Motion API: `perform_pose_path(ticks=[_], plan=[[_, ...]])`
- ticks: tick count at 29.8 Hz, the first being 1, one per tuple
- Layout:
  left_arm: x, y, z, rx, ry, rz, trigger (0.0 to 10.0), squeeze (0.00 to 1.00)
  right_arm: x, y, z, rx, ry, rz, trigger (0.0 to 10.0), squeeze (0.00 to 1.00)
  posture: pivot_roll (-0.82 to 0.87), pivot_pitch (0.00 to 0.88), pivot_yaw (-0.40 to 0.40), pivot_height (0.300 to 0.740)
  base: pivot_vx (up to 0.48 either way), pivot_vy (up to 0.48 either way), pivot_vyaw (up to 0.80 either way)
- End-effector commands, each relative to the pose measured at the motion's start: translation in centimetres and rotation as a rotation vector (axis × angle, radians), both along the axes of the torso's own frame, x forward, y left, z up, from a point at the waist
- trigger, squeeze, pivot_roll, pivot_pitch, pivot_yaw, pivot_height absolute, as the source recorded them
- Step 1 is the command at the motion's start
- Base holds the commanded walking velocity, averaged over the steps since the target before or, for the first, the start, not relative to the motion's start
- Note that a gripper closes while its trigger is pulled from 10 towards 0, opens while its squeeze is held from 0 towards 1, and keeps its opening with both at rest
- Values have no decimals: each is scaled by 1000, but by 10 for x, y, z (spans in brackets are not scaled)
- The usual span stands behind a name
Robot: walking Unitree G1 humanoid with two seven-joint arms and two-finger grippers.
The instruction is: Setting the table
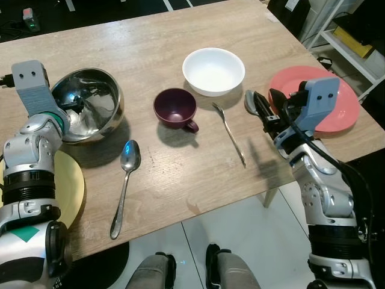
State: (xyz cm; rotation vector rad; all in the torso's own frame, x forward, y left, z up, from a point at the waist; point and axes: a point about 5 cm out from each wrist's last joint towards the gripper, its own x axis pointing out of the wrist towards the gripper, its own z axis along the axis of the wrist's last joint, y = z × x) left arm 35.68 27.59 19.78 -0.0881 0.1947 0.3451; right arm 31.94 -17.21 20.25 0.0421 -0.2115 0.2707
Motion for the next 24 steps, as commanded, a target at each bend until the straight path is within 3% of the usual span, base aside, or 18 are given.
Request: perform_pose_path(ticks=[1, 5, 8, 12, 14, 16, 24], plan=[[-4, 0, 2, 68, -36, 15, 10000, 0, -2, -3, -3, -3, 6, -5, 10000, 0, 95, 129, 51, 740, 0, 0, 0], [-5, 0, 6, 97, -69, 35, 10000, 0, -3, -4, -3, -4, 7, -5, 10000, 0, 94, 128, 51, 740, 0, 0, 0], [-8, -2, 10, 46, -124, 78, 10000, 0, -2, -4, -3, -7, 8, -3, 10000, 0, 95, 126, 49, 740, 0, 0, 0], [-9, -1, 0, -125, -60, 92, 10000, 0, -2, -3, -3, -8, 7, 1, 10000, 0, 95, 124, 47, 740, 0, 0, 0], [-9, -1, 0, -125, -60, 92, 10000, 0, -2, -3, -3, -8, 7, 1, 10000, 0, 95, 124, 47, 740, 0, 0, 0], [-7, -6, -7, -195, 5, -9, 10000, 0, -1, -3, -2, -8, 5, 6, 10000, 0, 94, 124, 46, 740, 0, 0, 0], [-8, -8, -12, -196, 51, -63, 10000, 0, -1, -2, -2, -8, 2, 9, 10000, 0, 93, 113, 50, 740, 0, 0, 0]])
